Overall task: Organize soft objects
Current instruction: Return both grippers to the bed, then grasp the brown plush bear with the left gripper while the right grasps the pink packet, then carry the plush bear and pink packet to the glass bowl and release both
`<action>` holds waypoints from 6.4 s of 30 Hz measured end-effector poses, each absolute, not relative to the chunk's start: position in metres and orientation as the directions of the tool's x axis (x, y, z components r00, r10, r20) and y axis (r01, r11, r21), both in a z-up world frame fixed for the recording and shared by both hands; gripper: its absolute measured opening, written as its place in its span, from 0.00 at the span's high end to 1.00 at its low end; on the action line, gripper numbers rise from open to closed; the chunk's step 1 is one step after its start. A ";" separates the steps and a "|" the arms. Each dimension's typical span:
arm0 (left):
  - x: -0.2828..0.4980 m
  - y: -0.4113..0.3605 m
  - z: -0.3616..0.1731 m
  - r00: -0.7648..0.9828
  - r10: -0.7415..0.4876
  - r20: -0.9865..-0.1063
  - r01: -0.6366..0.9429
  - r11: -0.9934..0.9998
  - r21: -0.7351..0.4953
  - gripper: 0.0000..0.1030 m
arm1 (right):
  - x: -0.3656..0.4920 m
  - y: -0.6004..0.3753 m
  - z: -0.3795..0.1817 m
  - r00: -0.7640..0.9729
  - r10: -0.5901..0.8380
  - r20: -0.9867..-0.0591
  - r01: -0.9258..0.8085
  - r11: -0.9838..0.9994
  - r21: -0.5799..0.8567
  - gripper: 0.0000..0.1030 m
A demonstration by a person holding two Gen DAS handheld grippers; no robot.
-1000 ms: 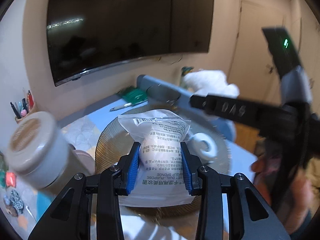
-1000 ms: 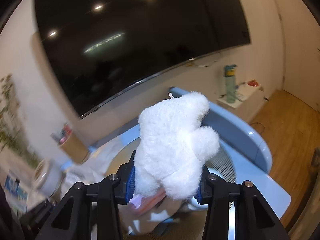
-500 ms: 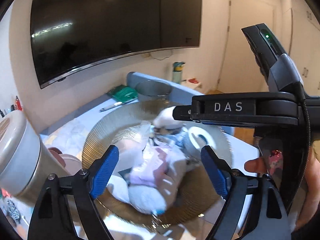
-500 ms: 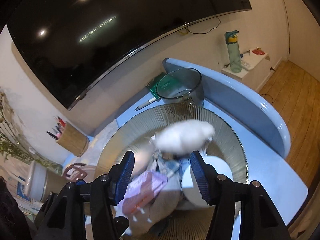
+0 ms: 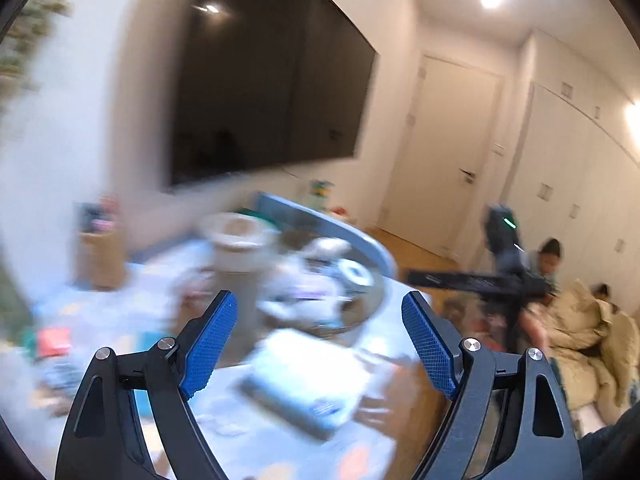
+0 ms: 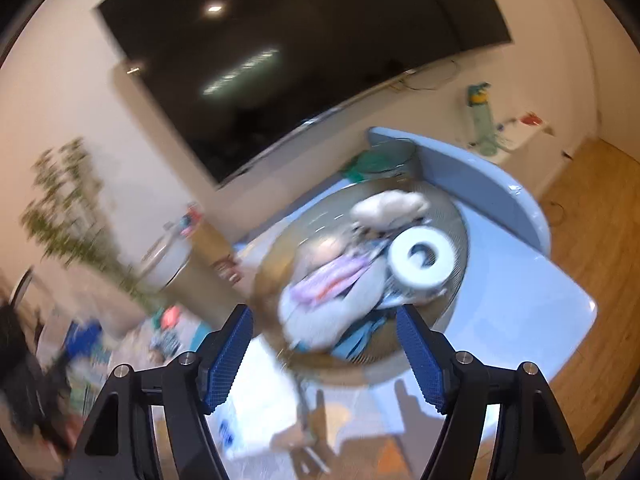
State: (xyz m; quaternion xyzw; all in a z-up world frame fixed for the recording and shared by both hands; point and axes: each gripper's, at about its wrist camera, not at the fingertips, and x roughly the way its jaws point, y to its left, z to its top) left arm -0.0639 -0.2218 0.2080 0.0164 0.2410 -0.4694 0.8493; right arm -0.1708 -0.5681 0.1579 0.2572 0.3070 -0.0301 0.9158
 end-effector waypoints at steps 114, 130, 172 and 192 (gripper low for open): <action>0.122 0.000 0.012 0.616 -0.335 -0.713 0.131 0.936 -0.327 0.59 | 0.239 -0.165 0.021 0.539 0.208 -0.816 -0.337 0.941 0.017 0.44; 0.120 0.015 0.015 0.628 -0.365 -0.687 0.083 0.909 -0.407 0.32 | 0.111 -0.202 0.026 0.363 0.350 -0.863 -0.271 0.926 0.262 0.25; 0.016 -0.082 0.104 0.636 -0.553 -0.538 0.421 0.833 -0.358 0.62 | -0.025 -0.294 0.110 0.636 0.200 -0.745 -0.054 0.975 0.215 0.46; -0.048 -0.294 0.175 0.437 -0.749 -0.498 0.763 0.603 -0.236 0.62 | -0.131 -0.496 0.164 0.780 -0.049 -0.624 0.304 0.901 0.309 0.46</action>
